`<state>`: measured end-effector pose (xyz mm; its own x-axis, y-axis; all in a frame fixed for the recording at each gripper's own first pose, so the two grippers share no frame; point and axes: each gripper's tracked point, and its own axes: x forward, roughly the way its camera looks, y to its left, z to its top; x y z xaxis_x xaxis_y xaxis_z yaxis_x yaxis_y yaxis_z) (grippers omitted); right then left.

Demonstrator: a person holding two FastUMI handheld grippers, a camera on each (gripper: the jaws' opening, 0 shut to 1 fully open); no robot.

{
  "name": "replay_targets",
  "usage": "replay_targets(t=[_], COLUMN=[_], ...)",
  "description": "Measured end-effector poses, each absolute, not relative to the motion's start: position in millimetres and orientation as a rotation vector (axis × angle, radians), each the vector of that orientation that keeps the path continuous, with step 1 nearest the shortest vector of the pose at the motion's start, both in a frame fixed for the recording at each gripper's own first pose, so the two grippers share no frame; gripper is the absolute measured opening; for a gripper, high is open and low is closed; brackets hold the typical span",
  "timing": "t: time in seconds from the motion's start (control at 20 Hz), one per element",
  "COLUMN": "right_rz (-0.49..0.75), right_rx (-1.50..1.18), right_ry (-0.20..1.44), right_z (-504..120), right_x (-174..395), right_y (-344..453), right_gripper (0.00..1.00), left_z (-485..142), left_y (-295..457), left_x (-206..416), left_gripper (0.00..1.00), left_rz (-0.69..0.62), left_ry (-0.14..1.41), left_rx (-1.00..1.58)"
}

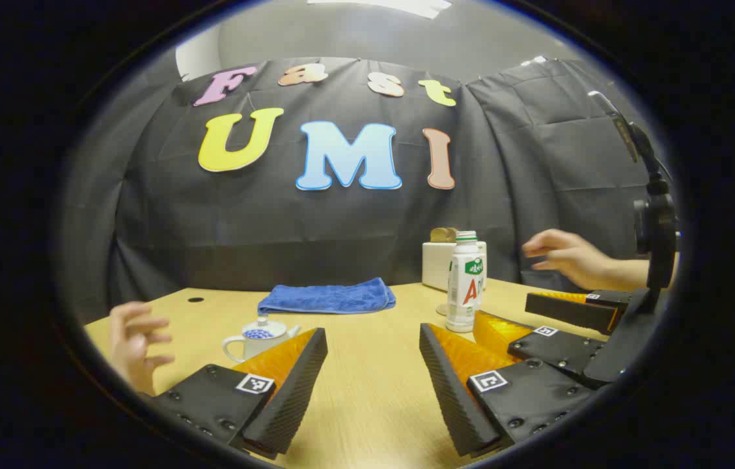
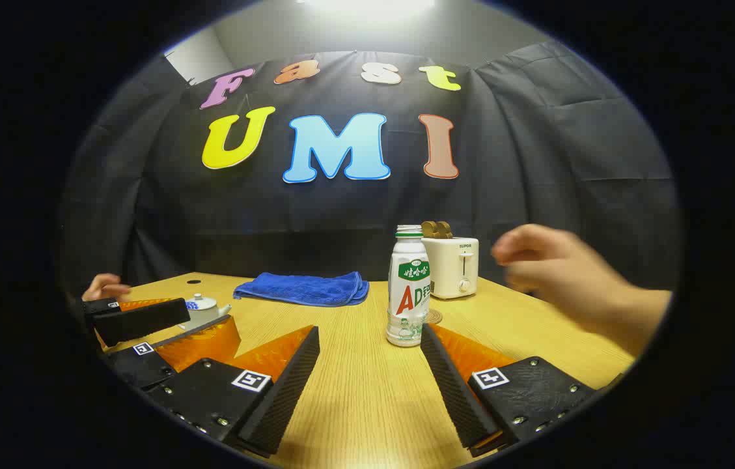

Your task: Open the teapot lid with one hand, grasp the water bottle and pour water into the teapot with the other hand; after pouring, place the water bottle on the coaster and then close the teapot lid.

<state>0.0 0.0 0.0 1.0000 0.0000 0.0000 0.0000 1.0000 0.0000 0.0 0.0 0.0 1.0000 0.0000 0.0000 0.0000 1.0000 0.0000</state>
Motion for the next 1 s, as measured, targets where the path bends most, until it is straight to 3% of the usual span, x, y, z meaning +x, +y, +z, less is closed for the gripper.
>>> replay_targets(t=[0.5,0.6,0.75,0.8,0.9,1.0], right_rz=[-0.002,-0.074,-0.015,-0.009,0.053,0.076], right_rx=[0.000,-0.005,-0.003,0.000,-0.005,-0.005], right_ry=[0.000,-0.001,-0.002,-0.005,-0.004,-0.005], right_z=[0.2,2.7,3.1,2.0,1.8,1.8], right_x=[-0.2,3.5,4.4,3.7,2.2,2.1], right_y=[-0.2,-9.1,2.6,1.7,11.9,12.9], right_gripper=[0.96,0.96,0.12,0.12,0.12,0.68], left_z=[0.1,0.3,0.4,-0.8,0.5,0.2], left_y=[-0.4,-5.5,8.2,11.2,9.9,15.7], left_x=[0.1,-0.6,-5.7,-5.2,-5.3,-3.6], left_gripper=[0.99,0.98,0.16,0.17,0.08,0.68], left_rz=[-0.003,-0.033,0.029,0.044,0.053,0.082], left_ry=[0.000,-0.001,0.004,0.003,0.002,0.001], left_rx=[0.001,0.001,-0.002,0.002,0.003,0.002])
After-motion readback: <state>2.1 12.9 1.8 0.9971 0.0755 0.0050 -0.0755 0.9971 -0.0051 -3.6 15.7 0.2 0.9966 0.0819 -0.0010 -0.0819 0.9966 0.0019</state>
